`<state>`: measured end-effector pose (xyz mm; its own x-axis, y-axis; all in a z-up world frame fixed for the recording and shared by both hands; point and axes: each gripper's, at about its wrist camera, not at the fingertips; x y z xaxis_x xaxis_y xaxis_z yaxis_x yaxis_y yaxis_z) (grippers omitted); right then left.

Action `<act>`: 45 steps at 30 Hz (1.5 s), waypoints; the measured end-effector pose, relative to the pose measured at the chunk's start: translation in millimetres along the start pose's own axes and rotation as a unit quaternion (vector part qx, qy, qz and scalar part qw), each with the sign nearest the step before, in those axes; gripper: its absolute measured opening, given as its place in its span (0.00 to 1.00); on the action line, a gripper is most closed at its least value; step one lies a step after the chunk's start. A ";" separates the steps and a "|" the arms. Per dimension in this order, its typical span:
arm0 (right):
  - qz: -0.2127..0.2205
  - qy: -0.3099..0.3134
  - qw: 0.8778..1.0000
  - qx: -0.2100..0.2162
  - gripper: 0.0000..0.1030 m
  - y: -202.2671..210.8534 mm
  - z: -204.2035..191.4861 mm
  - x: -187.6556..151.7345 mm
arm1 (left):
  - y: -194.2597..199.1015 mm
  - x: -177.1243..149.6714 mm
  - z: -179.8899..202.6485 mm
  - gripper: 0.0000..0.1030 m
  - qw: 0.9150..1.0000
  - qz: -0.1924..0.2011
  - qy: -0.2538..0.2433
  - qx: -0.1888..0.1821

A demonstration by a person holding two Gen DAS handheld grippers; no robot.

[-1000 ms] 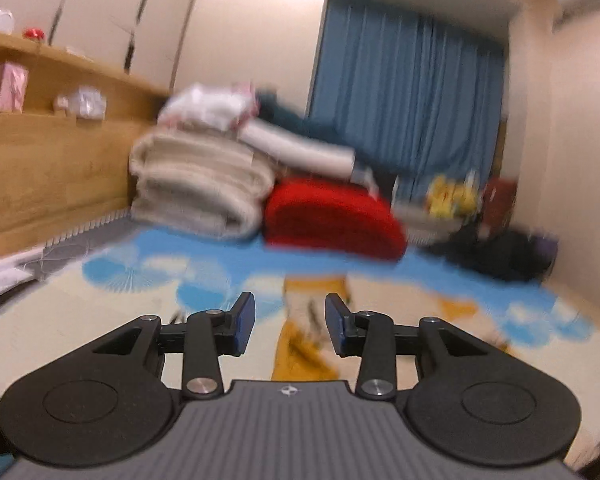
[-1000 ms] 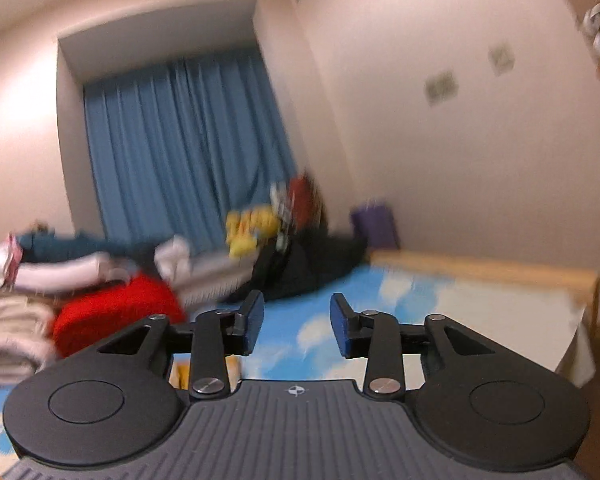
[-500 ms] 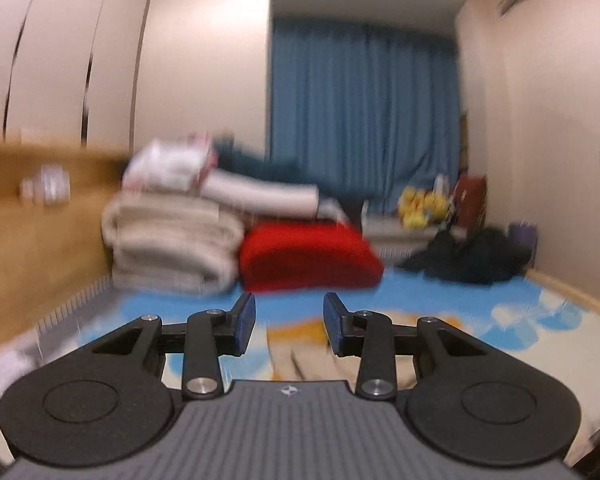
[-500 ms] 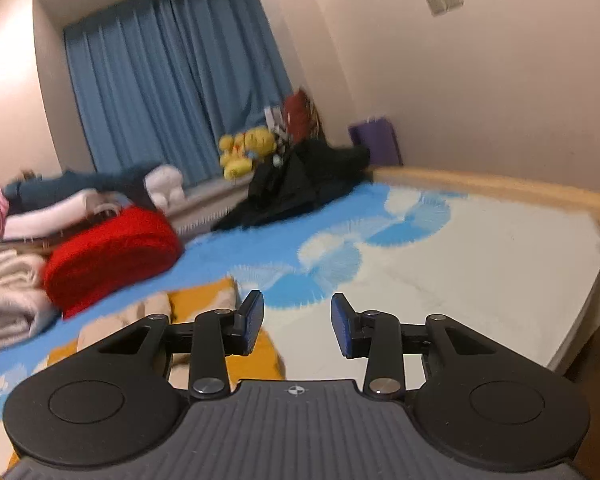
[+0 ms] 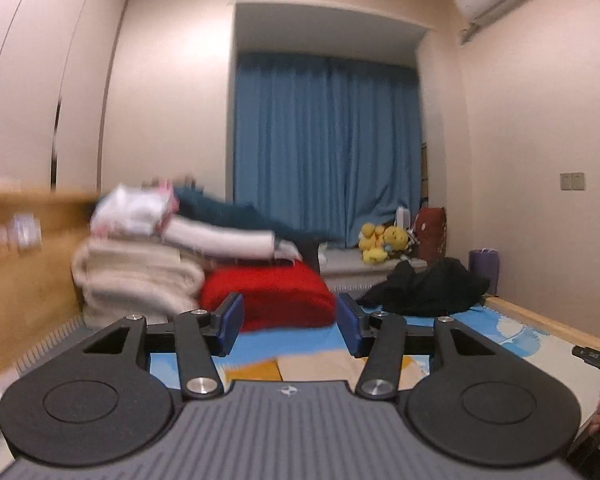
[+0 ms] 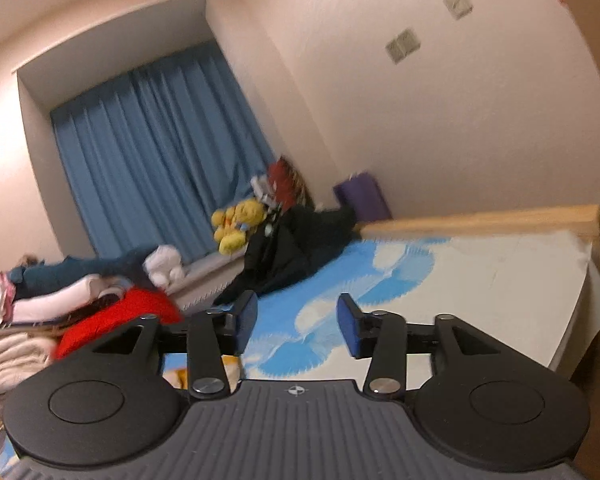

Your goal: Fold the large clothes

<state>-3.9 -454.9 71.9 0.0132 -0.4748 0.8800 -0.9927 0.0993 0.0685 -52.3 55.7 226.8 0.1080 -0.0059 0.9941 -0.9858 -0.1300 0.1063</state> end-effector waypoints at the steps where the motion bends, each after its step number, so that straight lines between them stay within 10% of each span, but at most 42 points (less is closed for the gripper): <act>1: -0.016 -0.001 1.000 0.002 0.47 -4.1 2.0 -2.1 | -18.8 -25.2 -0.2 0.54 1.000 -0.017 0.015 0.009; 9: -0.201 0.007 0.980 0.003 0.47 -59.5 9.3 -43.8 | -133.9 -190.6 -6.4 0.52 0.984 -0.155 -0.008 0.086; 13: -0.299 0.005 0.954 -0.022 0.47 -90.4 14.2 -77.2 | -180.4 -249.1 -26.2 0.52 0.950 -0.285 -0.024 0.127; 23: -0.402 -0.008 0.911 -0.089 0.47 -118.5 23.6 -145.7 | -214.9 -321.9 -85.1 0.47 0.882 -0.436 0.063 0.169; 30: -0.428 0.005 0.898 -0.101 0.48 -123.5 24.1 -159.3 | -210.7 -318.3 -79.3 0.18 0.887 -0.438 0.034 0.144; 45: -0.450 0.042 0.889 -0.070 0.24 -116.2 3.1 -167.4 | -207.5 -316.9 -71.0 0.19 0.884 -0.446 0.020 0.139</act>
<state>108.9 -389.7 -84.8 0.8098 -0.3498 0.4710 -0.5509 -0.1772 0.8155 109.0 154.9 -108.9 0.8161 0.2566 0.5178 -0.4402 -0.3046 0.8447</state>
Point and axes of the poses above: each gripper's, at about its wrist camera, not at the fingertips, and y roughly against the way its jaws point, z to its right, x to its top, and after that the axes turned 13 degrees about x, right-handed
